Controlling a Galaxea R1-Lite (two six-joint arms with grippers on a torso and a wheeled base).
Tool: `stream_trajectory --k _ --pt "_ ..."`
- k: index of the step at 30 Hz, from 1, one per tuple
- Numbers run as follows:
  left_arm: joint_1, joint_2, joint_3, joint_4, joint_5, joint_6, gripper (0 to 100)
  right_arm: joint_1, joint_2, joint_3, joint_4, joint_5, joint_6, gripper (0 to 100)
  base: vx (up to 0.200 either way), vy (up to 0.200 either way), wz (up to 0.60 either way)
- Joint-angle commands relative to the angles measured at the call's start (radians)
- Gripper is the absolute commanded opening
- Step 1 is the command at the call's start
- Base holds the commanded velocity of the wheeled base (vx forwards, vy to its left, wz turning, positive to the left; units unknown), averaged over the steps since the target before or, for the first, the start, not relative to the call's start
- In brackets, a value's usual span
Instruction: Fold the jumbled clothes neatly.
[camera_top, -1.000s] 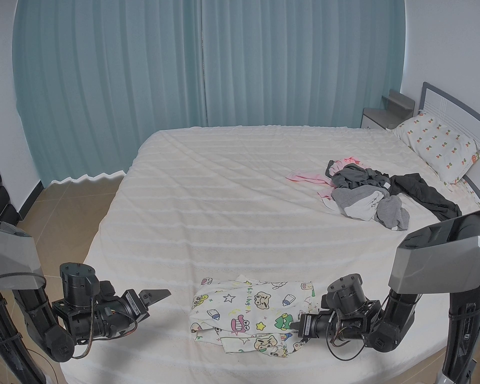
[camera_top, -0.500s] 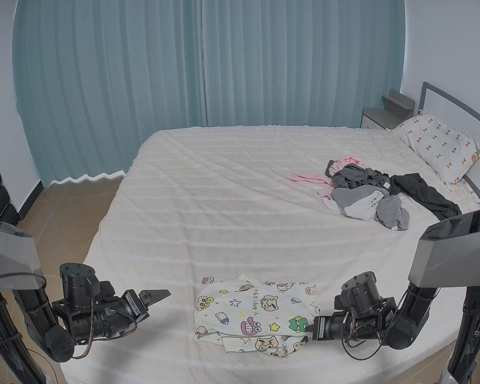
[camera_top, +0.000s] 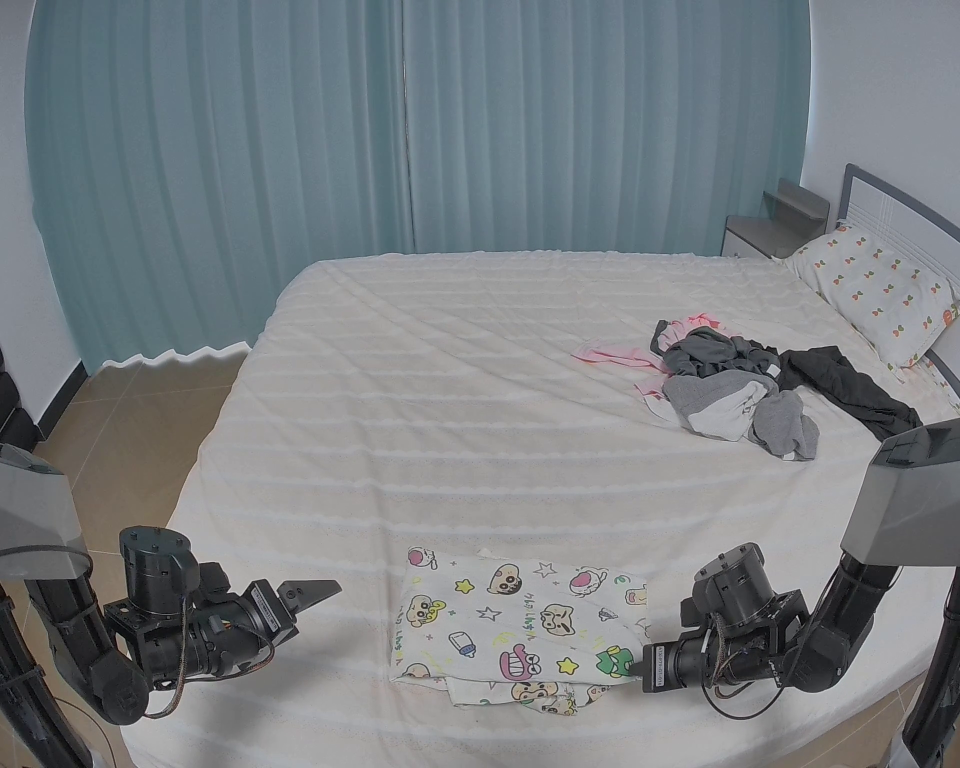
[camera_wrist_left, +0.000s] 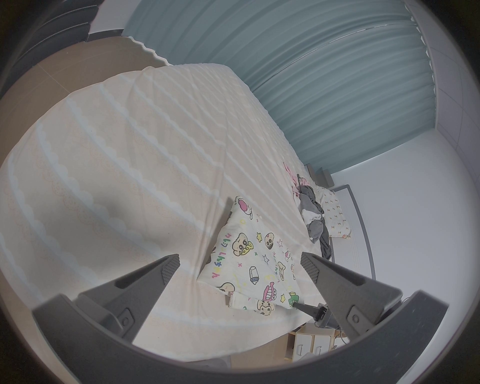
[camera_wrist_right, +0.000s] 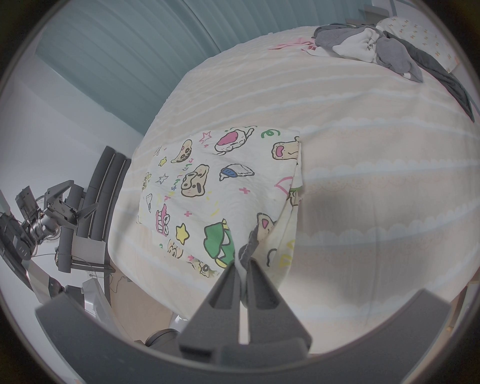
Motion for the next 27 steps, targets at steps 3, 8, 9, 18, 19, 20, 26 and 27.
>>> stream_trajectory --k 3,8,9,18,19,20,26,27 --pt "-0.001 0.003 -0.001 -0.001 0.0 -0.001 100 -0.006 0.011 0.012 0.011 -0.002 -0.041 0 0.0 0.0 0.0" --pt "-0.001 0.015 -0.004 -0.001 0.0 -0.001 100 -0.006 0.036 0.001 0.006 -0.004 -0.058 100 0.0 0.0 0.0" --pt "-0.001 0.015 -0.004 -0.001 0.0 -0.001 100 -0.004 0.042 -0.002 0.0 -0.004 -0.057 100 0.0 0.0 0.0" --pt "-0.001 0.017 -0.004 -0.001 -0.001 -0.001 100 -0.085 -0.095 -0.052 -0.023 0.002 -0.051 100 0.0 0.0 0.0" --pt "-0.001 0.017 -0.004 -0.001 -0.001 -0.001 100 -0.09 -0.098 -0.06 -0.023 0.002 -0.049 100 0.0 0.0 0.0" --pt "-0.002 0.017 -0.004 -0.001 -0.003 -0.001 100 -0.111 -0.09 -0.104 -0.018 0.002 -0.034 100 0.0 0.0 0.0" --pt "-0.005 0.017 0.0 -0.001 -0.006 -0.004 100 -0.125 0.074 -0.244 -0.015 -0.021 0.025 100 0.0 0.0 0.0" --pt "-0.007 0.017 0.0 -0.001 -0.006 -0.004 100 -0.127 0.099 -0.256 -0.015 -0.028 0.023 100 0.0 0.0 0.0"
